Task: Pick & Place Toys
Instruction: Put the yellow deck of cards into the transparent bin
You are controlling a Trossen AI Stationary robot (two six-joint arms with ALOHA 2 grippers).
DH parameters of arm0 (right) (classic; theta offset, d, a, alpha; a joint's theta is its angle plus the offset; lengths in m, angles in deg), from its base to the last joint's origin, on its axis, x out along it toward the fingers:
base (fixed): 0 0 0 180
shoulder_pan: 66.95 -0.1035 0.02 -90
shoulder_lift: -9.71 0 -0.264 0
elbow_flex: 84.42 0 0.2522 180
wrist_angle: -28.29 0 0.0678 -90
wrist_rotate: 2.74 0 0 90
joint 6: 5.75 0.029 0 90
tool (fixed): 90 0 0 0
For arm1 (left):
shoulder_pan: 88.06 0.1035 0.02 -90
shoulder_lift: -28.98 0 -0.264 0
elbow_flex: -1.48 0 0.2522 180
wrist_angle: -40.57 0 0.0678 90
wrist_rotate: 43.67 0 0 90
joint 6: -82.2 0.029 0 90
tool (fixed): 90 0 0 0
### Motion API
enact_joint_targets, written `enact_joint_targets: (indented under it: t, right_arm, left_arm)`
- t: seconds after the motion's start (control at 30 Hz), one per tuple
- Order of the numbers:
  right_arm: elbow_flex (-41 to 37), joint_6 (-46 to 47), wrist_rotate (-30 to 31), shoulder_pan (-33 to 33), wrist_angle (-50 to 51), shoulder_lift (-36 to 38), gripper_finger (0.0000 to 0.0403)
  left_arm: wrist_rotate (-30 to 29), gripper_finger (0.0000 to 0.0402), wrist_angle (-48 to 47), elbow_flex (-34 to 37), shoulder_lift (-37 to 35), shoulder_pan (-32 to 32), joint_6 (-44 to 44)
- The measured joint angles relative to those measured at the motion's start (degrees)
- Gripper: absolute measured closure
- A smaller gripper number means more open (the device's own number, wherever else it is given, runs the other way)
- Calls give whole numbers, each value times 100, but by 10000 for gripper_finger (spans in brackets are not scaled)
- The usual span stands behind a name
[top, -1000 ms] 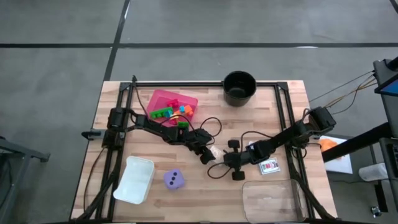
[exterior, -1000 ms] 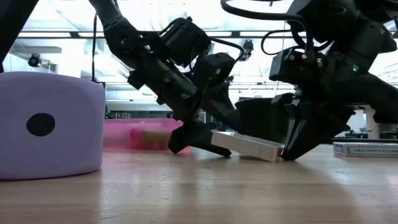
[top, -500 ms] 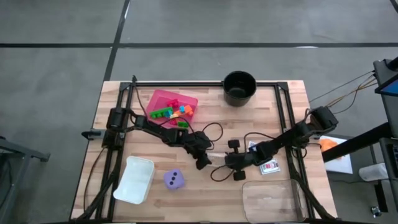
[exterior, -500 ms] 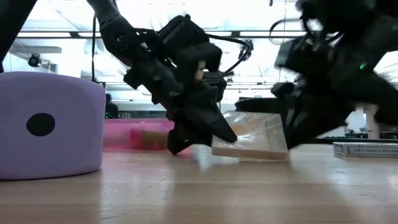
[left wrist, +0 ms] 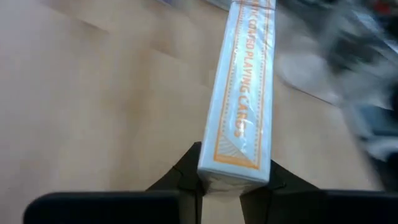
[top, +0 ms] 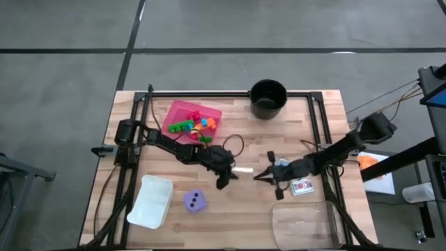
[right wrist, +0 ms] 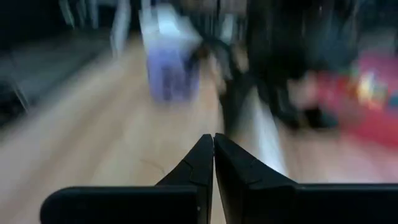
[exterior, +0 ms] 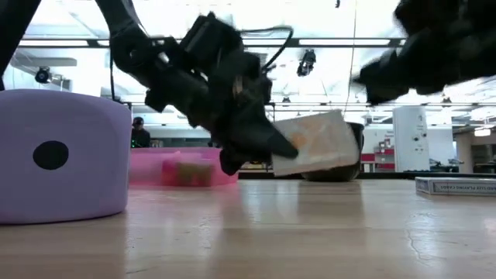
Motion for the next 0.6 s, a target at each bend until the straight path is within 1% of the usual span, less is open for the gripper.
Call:
enact_joint_targets:
  t: [0.03, 0.1, 0.13, 0.2, 0.27, 0.43, 0.5, 0.6]
  right_arm:
    - [-141, -67, -42, -1, -284, 141, 385]
    - [-347, -200, -234, -6, -541, 369, 385]
    - [-427, -261, -330, -7, -552, 501, 385]
    - [-520, -364, -328, 11, -549, 857, 385]
    - [-591, -428, -332, 56, -408, 1182, 385]
    - [-593, -463, -343, 151, 245, 1803, 385]
    - [-632, -369, -349, 151, 487, 1918, 385]
    - [-710, -255, -347, 151, 474, 1948, 385]
  left_arm:
    - [-177, 341, 123, 76, -29, 25, 119]
    - [-542, 341, 396, 150, -93, 65, 413]
    - [-676, 341, 506, 150, -130, 86, 554]
    - [-873, 341, 586, 147, -158, 143, 727]
    - [-993, 341, 507, 143, -146, 259, 817]
    - [-1108, 341, 601, 25, -177, 621, 1012]
    - [-1041, 341, 564, 34, -178, 685, 1066]
    - [-944, 341, 668, 156, -244, 696, 1356]
